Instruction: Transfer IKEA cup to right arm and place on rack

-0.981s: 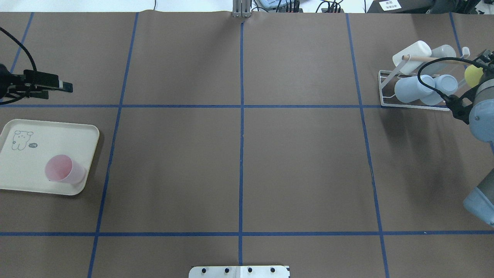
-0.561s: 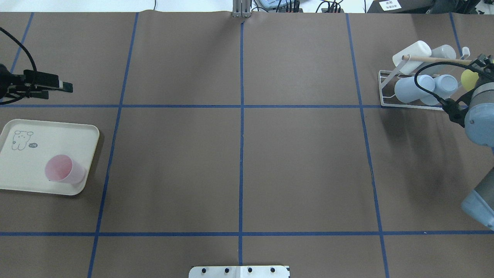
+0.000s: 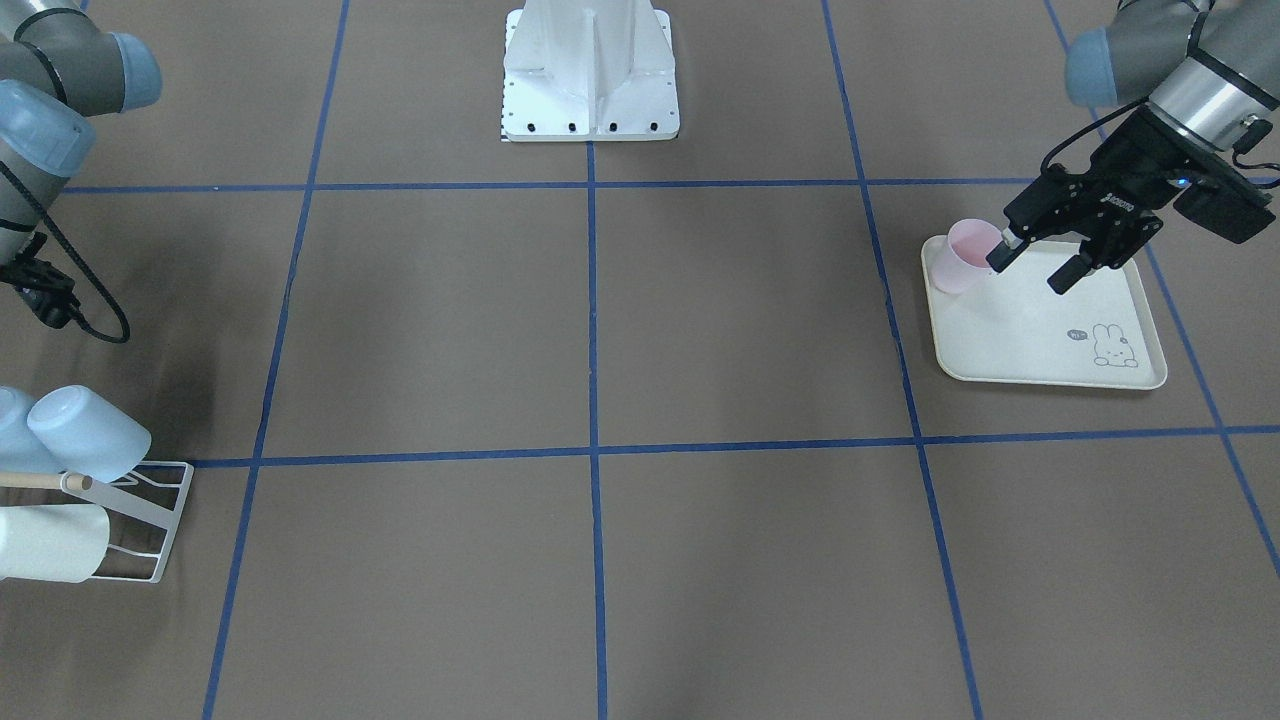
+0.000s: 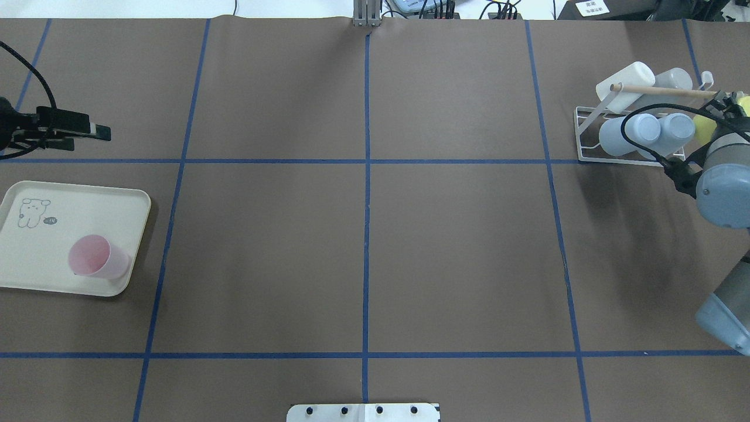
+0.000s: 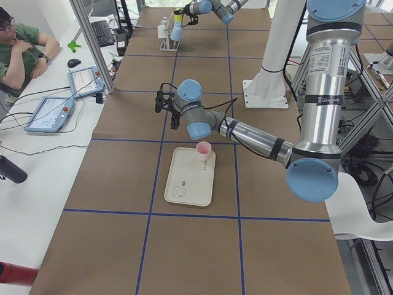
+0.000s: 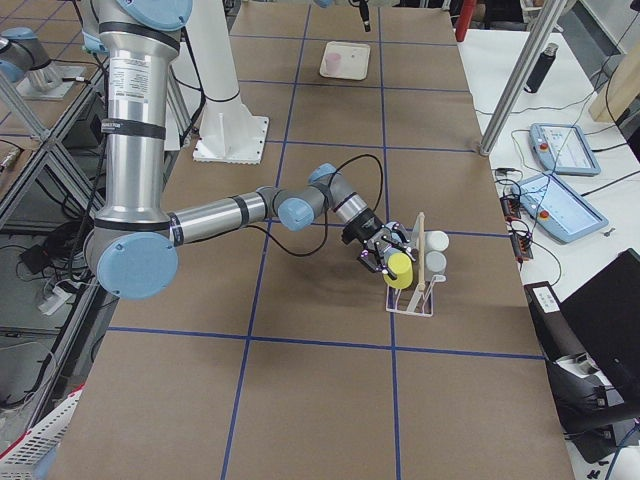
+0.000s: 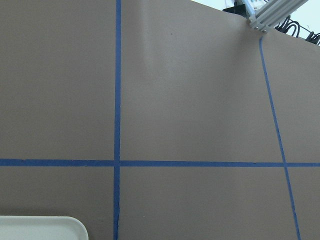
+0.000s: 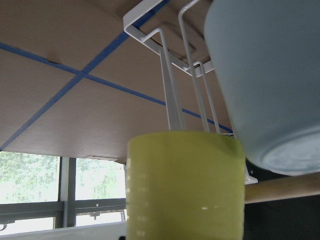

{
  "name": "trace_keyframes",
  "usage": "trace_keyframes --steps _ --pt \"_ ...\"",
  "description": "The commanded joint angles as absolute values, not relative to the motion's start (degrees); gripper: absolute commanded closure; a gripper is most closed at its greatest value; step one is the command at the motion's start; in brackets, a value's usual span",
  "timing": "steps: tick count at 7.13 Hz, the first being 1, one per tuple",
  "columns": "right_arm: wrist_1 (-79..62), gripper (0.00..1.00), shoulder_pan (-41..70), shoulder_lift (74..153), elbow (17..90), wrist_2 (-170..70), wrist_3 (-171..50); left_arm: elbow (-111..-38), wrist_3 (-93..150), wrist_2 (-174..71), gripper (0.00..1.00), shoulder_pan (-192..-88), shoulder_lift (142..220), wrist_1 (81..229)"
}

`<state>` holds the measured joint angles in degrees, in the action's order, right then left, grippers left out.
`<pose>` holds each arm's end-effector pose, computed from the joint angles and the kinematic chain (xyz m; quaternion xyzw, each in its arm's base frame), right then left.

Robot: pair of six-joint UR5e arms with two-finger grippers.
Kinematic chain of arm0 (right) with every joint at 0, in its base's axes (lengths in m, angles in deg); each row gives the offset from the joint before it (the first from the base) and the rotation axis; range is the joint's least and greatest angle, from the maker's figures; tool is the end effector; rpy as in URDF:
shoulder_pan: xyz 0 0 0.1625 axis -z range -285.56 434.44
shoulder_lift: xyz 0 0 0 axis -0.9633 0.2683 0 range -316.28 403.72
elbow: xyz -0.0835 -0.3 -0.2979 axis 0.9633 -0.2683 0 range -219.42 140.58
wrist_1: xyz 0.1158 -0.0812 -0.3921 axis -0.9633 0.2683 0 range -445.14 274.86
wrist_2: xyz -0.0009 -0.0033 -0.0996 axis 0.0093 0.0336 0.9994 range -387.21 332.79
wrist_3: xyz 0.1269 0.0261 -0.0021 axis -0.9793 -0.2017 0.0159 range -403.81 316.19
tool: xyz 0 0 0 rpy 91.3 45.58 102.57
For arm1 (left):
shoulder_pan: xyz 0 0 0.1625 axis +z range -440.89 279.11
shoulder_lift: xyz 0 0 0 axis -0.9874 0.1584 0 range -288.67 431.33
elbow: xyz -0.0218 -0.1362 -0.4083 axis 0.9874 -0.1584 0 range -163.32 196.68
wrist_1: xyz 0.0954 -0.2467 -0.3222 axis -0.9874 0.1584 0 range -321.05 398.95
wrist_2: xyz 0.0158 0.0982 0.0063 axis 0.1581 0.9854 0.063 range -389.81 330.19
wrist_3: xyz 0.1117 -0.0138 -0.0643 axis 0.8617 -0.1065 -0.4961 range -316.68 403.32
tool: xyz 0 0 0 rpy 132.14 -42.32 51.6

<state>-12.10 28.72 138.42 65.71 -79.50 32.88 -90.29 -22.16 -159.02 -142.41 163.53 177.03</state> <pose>-0.1891 -0.4984 0.5656 0.1275 0.3641 -0.7624 0.5196 0.2031 -0.4823 0.4105 0.1516 0.5720 -0.0727 0.8029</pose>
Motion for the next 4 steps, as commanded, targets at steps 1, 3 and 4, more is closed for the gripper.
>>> trace_keyframes --steps 1,3,4 --pt "-12.1 0.02 29.1 138.4 65.7 -79.6 32.9 -90.3 -22.2 -159.0 0.01 -142.4 163.5 177.0" --pt "-12.2 0.01 29.1 138.4 65.9 -79.6 32.9 -90.4 -22.2 -159.0 0.01 -142.4 163.3 177.1" --pt "-12.3 0.01 29.0 137.3 66.1 -79.8 32.9 -90.4 -22.2 -159.0 0.01 -142.4 163.2 177.1"
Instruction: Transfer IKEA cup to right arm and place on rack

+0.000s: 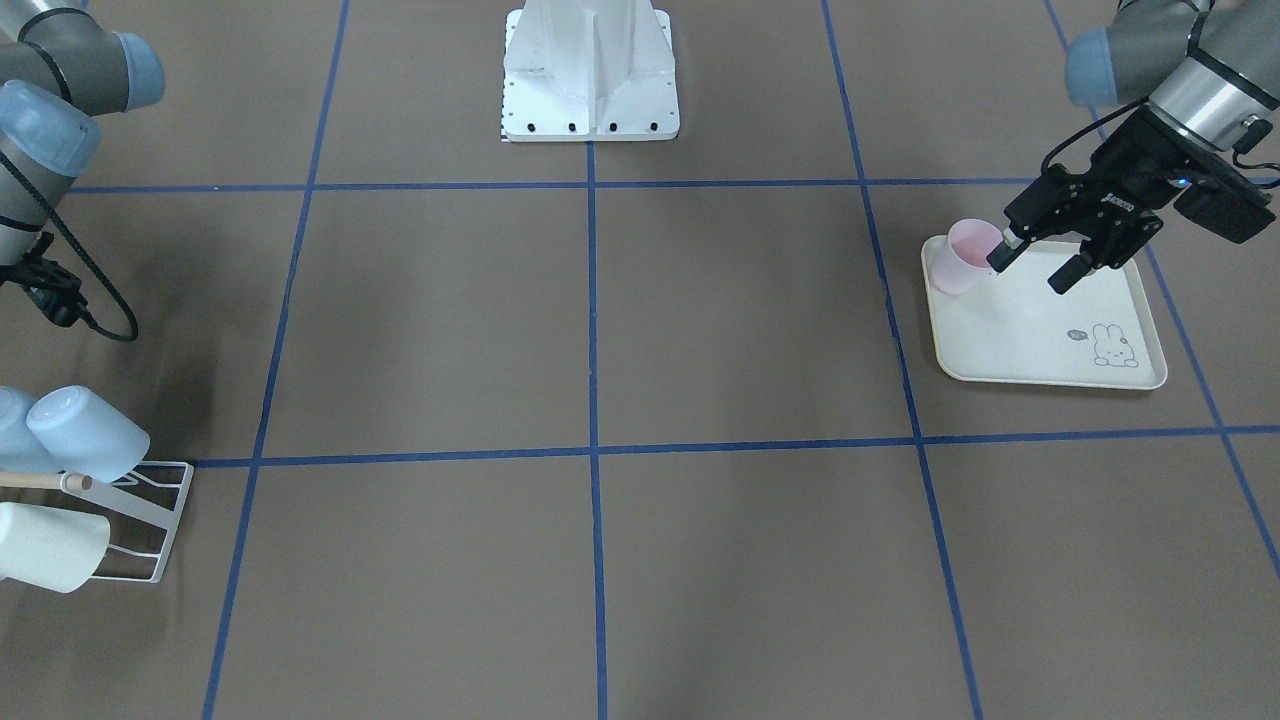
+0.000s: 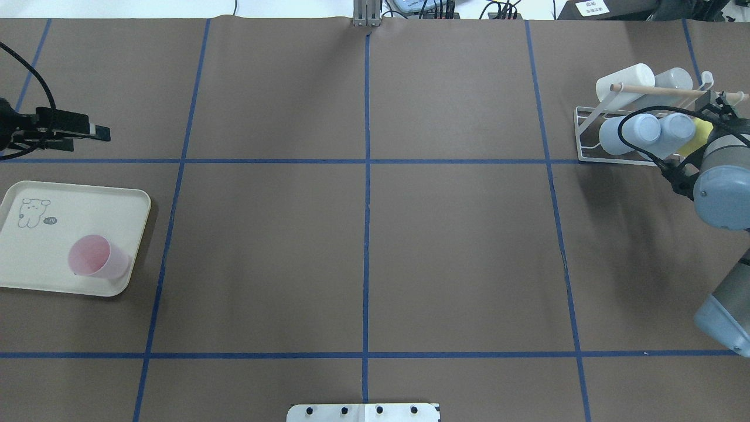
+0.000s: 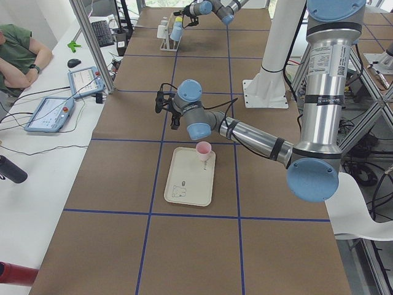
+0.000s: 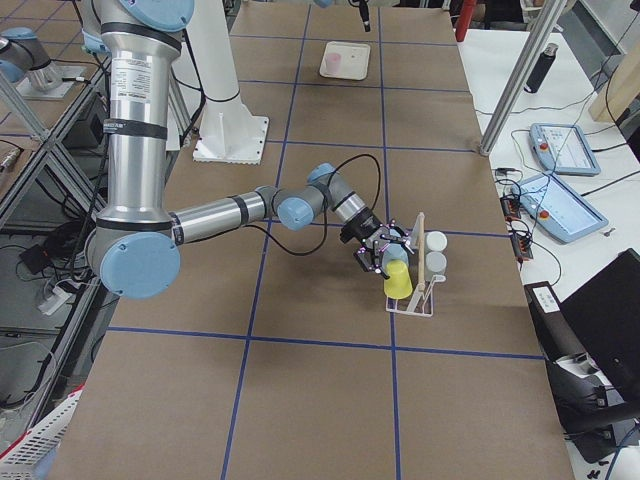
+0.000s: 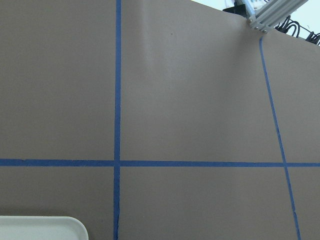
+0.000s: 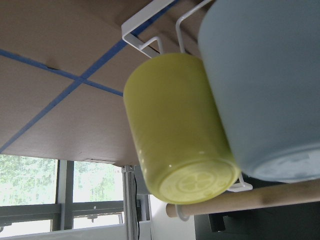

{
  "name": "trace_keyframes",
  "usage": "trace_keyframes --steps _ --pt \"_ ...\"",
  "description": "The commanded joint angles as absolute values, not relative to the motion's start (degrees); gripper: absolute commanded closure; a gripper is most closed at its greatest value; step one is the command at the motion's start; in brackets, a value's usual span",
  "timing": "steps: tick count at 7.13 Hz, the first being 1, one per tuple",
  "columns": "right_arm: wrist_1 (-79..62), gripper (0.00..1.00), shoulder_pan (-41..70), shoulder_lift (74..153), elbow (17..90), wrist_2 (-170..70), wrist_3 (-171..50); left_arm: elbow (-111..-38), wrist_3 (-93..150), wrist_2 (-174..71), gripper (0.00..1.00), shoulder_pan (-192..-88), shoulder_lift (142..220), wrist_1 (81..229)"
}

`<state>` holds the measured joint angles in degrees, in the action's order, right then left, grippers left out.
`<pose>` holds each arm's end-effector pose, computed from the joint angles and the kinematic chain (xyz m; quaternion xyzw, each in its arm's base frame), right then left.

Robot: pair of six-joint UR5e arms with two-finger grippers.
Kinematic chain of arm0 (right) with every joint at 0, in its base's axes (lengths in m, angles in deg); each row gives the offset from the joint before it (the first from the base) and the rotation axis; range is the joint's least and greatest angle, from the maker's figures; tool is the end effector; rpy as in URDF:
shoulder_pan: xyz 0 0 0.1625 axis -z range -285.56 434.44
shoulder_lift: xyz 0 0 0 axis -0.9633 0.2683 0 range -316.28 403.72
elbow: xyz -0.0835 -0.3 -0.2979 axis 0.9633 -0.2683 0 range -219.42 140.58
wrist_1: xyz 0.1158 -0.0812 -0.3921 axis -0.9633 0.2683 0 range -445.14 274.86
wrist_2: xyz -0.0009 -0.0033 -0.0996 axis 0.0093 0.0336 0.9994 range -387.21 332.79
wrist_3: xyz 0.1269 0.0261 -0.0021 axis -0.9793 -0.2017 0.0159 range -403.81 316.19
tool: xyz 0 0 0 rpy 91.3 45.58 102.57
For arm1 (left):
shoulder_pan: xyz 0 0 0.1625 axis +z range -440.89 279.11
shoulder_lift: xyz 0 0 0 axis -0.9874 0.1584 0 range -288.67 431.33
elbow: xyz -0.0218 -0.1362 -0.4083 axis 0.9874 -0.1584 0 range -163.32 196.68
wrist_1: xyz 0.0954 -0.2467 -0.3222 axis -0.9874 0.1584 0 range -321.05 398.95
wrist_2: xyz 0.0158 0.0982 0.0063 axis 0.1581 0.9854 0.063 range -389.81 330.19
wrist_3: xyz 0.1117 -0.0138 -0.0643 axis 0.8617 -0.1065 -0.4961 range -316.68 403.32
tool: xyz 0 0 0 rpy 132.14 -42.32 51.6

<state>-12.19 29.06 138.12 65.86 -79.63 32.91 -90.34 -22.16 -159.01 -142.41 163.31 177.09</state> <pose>-0.1937 -0.4987 0.5616 0.1331 0.3636 -0.7628 0.5178 0.2026 -0.4813 0.4119 0.1510 0.5715 -0.0732 0.8033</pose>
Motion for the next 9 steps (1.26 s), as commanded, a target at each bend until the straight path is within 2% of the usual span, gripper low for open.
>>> trace_keyframes --steps 1,5,8,9 --pt "-12.6 0.02 29.0 136.8 66.9 -80.6 32.7 -90.4 -22.2 -159.0 0.01 -142.4 162.9 177.1" --pt "-12.6 0.02 28.7 136.6 74.4 -95.7 12.9 -90.5 -22.2 -158.9 0.01 -142.4 162.7 177.3" --pt "-13.7 0.01 28.9 136.4 78.4 -110.1 -10.2 -90.5 -22.2 -158.9 0.01 -142.4 162.6 177.3" --pt "-18.3 0.00 28.9 135.8 78.2 -115.4 -16.5 -90.5 -22.2 -156.9 0.01 -142.3 162.7 177.3"
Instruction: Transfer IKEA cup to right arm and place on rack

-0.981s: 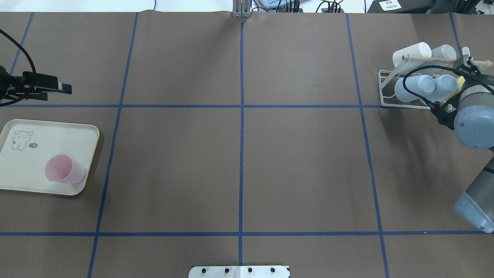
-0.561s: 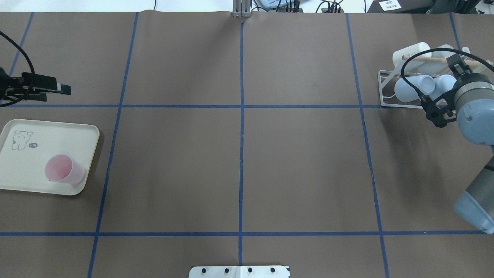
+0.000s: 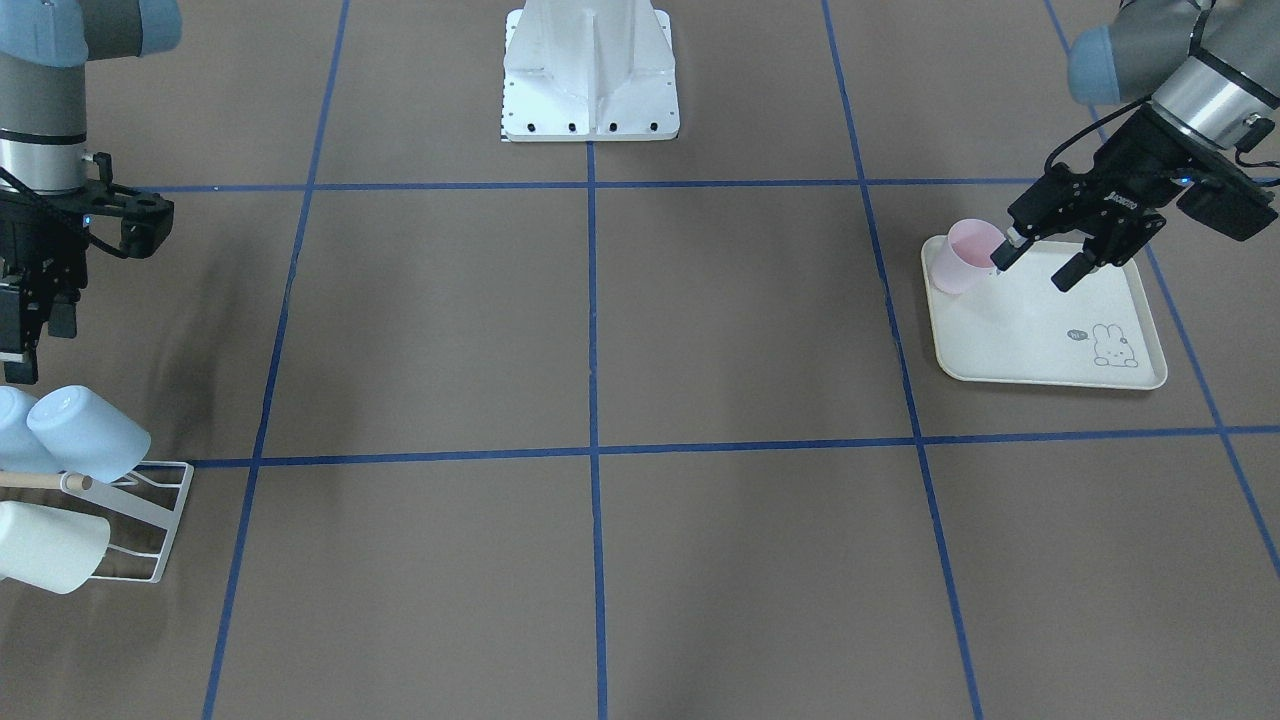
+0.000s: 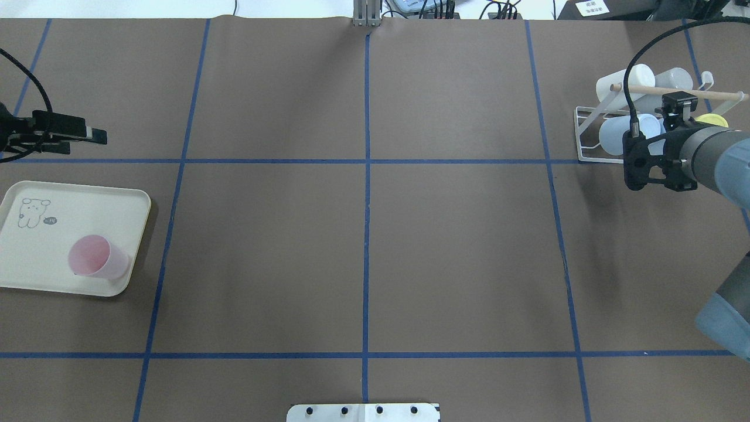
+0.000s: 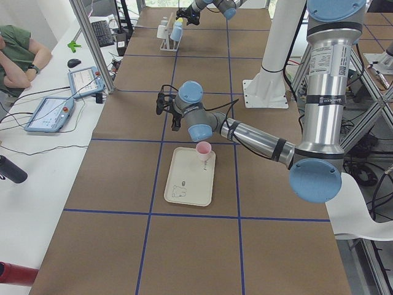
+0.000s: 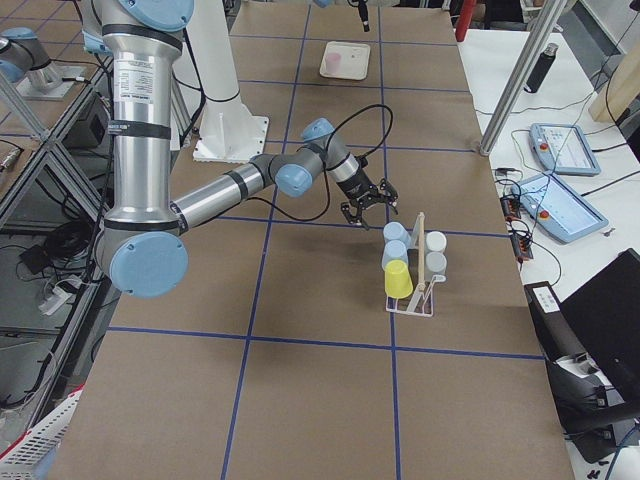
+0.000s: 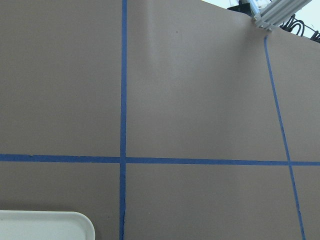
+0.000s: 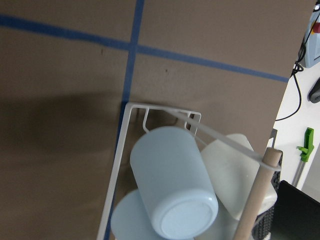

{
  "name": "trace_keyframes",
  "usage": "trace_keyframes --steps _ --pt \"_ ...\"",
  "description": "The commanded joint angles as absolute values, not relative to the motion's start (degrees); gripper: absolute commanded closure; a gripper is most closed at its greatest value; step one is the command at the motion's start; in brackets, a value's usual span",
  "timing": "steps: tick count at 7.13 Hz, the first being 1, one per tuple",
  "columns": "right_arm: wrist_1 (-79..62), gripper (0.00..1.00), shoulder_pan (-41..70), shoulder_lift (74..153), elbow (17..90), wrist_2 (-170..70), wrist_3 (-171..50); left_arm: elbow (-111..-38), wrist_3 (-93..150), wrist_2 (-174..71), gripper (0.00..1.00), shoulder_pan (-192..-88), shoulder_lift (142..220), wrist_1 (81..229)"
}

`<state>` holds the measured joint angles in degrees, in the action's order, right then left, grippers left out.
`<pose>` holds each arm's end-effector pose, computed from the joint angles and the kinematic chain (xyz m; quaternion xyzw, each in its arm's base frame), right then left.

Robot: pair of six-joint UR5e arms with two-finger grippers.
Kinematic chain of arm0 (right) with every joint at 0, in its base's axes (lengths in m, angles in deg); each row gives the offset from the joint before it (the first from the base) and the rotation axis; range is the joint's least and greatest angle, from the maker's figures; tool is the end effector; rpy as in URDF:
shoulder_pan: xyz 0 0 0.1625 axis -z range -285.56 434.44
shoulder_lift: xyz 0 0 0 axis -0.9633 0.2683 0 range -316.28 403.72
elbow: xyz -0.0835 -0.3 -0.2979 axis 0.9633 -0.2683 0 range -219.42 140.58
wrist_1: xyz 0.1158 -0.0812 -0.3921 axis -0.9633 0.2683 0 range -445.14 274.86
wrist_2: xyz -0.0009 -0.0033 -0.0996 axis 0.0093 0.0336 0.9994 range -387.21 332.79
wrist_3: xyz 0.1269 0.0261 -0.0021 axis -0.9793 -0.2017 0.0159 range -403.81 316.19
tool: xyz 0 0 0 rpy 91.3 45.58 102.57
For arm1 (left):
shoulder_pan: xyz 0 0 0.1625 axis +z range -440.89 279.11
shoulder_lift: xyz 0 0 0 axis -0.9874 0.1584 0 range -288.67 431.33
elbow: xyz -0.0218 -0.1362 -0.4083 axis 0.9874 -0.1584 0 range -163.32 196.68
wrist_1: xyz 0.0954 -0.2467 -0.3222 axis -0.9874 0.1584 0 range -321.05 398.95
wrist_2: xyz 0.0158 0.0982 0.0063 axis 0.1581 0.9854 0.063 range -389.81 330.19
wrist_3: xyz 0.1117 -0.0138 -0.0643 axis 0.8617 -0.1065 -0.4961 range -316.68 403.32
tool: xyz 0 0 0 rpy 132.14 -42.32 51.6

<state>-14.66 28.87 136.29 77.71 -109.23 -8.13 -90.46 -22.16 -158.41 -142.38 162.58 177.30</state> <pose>-0.2425 -0.4636 0.4516 0.3782 0.0358 -0.5750 0.7246 0.2005 -0.4791 0.4173 0.1522 0.5679 -0.0775 0.8052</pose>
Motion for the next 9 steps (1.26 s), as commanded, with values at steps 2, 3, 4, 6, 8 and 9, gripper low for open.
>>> trace_keyframes --steps 2,3,4,6,8,9 --pt "-30.2 0.00 28.9 135.8 77.7 -123.7 -34.9 -90.4 -22.2 -155.6 0.01 -142.1 162.0 177.2" --pt "-33.8 0.00 29.5 135.4 77.7 -130.2 -50.0 -90.4 -22.2 -155.6 0.01 -142.1 161.4 177.3" --pt "-34.7 0.00 31.2 131.8 77.2 -135.8 -64.5 -90.4 -22.2 -155.1 0.01 -141.9 161.2 177.2" --pt "-33.5 0.00 37.3 125.2 74.2 -136.9 -71.2 -90.5 -22.0 -149.2 0.01 -137.9 158.5 177.2" --pt "-24.5 0.00 38.1 124.6 75.3 -136.6 -70.4 -91.1 -21.5 -147.2 0.01 -134.2 154.7 177.2" --pt "-22.7 0.00 38.1 123.3 75.4 -136.5 -70.1 -91.3 -18.0 -147.2 0.01 -133.6 151.6 177.2"
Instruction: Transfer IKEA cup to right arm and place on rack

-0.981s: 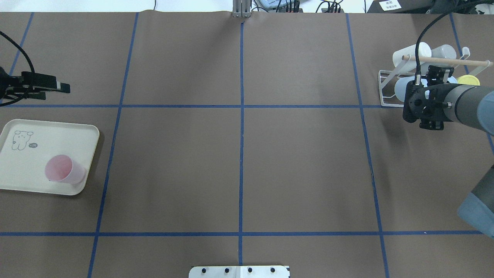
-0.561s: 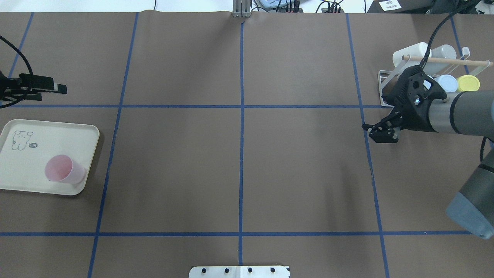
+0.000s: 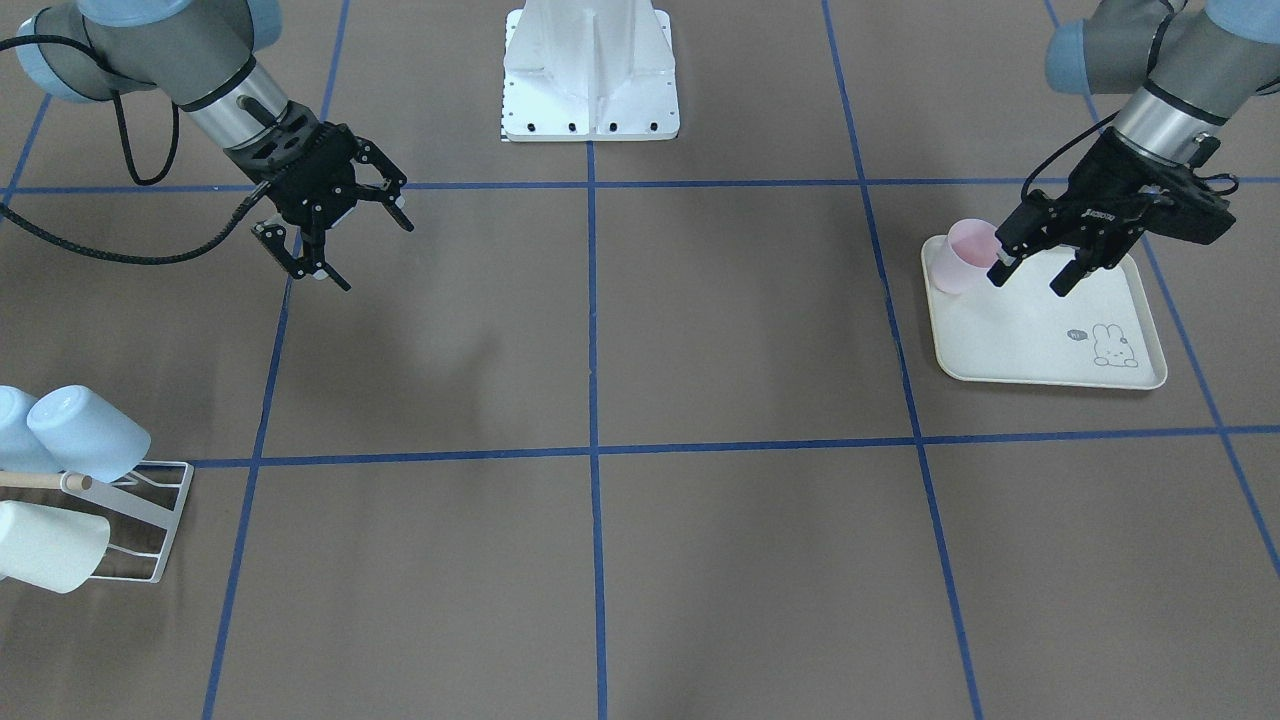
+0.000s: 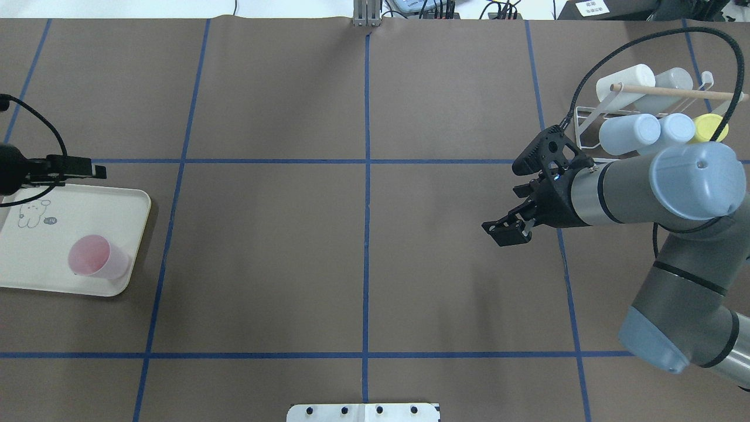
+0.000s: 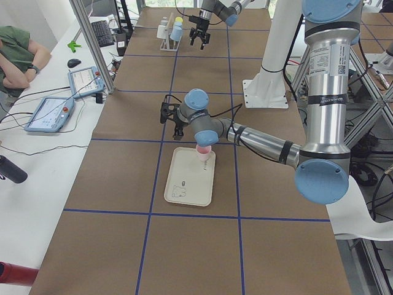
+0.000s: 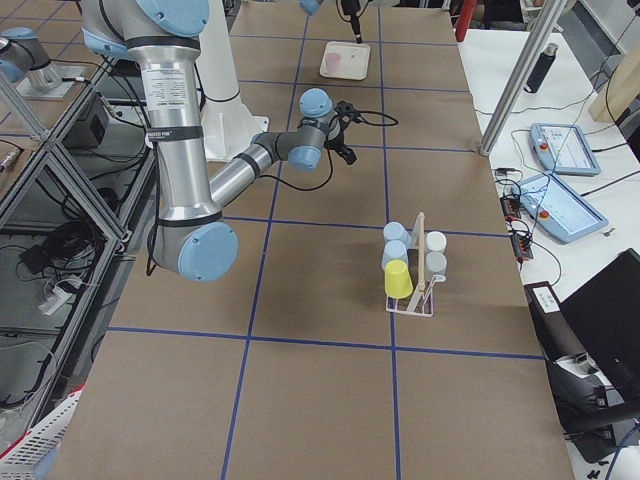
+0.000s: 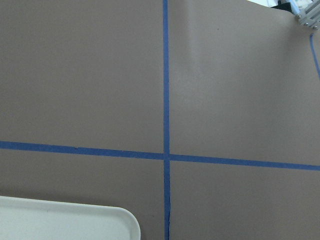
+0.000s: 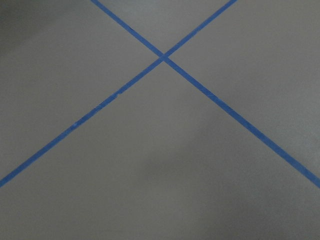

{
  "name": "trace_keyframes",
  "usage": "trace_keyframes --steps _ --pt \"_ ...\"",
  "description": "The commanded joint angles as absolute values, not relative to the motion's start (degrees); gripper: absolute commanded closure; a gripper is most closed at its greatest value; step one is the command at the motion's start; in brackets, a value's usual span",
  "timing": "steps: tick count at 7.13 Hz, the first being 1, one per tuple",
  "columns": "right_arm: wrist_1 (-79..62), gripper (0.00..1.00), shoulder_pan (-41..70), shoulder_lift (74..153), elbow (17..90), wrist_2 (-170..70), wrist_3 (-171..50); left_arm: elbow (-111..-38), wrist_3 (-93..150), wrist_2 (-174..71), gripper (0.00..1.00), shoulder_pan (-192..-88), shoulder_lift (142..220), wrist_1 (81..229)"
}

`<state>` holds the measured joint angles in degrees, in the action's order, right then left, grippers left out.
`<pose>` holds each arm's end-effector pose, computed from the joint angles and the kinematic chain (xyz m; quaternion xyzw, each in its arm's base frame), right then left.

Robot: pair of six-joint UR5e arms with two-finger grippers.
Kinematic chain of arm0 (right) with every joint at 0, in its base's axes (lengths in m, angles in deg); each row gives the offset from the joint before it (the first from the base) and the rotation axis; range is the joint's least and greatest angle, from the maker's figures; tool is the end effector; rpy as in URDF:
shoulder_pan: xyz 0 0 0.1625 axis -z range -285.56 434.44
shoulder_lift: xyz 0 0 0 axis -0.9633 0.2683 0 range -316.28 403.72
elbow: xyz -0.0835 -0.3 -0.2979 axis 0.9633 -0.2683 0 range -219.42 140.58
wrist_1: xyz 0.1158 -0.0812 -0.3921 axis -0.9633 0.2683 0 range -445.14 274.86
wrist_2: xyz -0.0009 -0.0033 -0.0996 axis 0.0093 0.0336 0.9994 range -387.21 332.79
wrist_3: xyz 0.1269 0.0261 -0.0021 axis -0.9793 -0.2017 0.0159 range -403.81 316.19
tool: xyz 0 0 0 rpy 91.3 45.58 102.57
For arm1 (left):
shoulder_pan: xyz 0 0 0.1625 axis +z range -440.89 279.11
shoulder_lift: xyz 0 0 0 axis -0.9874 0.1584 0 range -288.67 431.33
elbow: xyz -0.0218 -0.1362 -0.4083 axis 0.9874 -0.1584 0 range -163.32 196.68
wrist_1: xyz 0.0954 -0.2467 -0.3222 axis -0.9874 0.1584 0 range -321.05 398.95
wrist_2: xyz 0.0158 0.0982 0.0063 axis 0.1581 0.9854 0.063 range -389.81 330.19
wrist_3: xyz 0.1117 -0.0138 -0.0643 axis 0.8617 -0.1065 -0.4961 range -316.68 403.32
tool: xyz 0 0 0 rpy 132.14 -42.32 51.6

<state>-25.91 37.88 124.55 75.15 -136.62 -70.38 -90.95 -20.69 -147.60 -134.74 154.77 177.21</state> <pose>-0.3882 -0.4003 0.3311 0.3113 -0.4474 -0.2812 0.7899 0.2289 -0.4370 0.4877 0.1482 0.5023 -0.0877 0.8474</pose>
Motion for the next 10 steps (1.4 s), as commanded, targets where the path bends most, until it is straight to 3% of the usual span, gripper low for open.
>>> trace_keyframes --steps 1,6,7,9,10 --pt "-22.6 0.00 38.4 123.2 75.3 -136.4 -70.1 -91.3 -15.7 -147.2 0.01 -133.6 149.0 177.2" --pt "-22.6 0.00 38.1 123.2 75.2 -136.3 -67.1 -91.3 -14.5 -147.2 0.01 -127.1 146.1 177.2" --pt "-22.1 0.00 37.5 123.2 75.2 -136.4 -66.3 -91.3 -14.4 -147.1 0.07 -126.7 146.1 177.2" --pt "-20.6 0.00 37.0 123.0 75.2 -136.4 -65.5 -91.3 -14.1 -147.1 0.50 -126.6 146.2 177.3" --pt "-20.6 0.00 36.8 123.0 75.2 -136.4 -65.5 -91.2 -14.1 -147.1 0.66 -126.3 146.2 177.2"
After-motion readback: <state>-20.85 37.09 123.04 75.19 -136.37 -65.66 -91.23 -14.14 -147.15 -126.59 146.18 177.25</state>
